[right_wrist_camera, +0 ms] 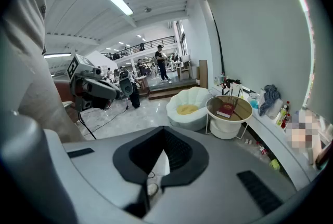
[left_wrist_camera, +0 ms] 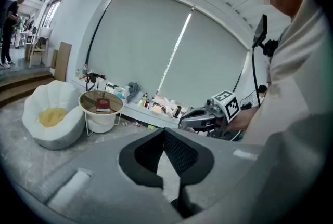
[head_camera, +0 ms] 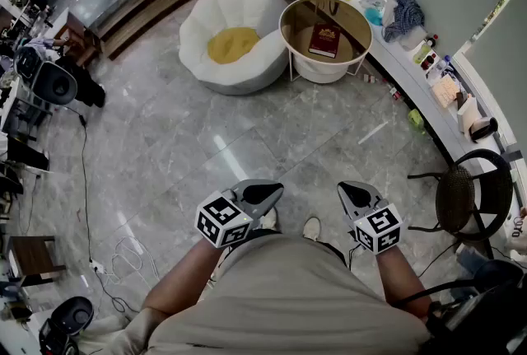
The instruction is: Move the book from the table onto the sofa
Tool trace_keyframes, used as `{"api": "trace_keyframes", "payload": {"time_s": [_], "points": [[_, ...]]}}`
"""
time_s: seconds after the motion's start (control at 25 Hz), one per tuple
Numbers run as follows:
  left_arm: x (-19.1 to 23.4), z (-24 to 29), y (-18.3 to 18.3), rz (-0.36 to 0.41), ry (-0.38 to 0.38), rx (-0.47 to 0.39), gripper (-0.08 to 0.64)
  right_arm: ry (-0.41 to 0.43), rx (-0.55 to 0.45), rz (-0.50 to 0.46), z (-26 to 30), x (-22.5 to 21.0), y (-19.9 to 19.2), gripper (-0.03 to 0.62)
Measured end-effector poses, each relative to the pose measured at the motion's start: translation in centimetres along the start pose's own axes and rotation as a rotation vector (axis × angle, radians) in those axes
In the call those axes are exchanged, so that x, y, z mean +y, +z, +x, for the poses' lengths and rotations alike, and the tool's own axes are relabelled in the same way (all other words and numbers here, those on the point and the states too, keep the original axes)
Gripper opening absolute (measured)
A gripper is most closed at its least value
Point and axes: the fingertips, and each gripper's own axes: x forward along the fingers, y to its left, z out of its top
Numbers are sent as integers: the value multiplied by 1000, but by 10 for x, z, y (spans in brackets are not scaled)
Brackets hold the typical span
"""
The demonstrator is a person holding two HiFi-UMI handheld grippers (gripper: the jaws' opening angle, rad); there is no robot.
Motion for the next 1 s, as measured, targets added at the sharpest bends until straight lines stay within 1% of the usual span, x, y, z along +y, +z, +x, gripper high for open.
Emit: {"api": "trace_keyframes", "payload": {"time_s": [0.12,0.28,0.4,0.52,0.6,0.76,0.8,0.88,1.0], "points": [[29,-23,-11,-26,11,0,8,0,-5,-11,25,18,15,11],[70,-44,-13,-26,23,2,8,-17,-8,-11,56,33,27,11],[103,-55,-11,-29,18,12,8,-42,3,26,80,37,33,11],[133,-54,-6,-37,16,21,8,-58,35,71,100,30,36,12],[149,-43,-2,-42,26,20,9,-59,40,86,110,15,40,12],[194,0,20,-46,46,32,9,-61,31,99,148,-40,58,19],[207,10,26,-48,48,42,9,-58,26,104,162,-54,65,30],[232,31,41,-70,55,56,15,-52,11,110,186,-84,83,94],[265,68,75,-112,51,67,68,-46,-13,107,216,-139,118,110]]}}
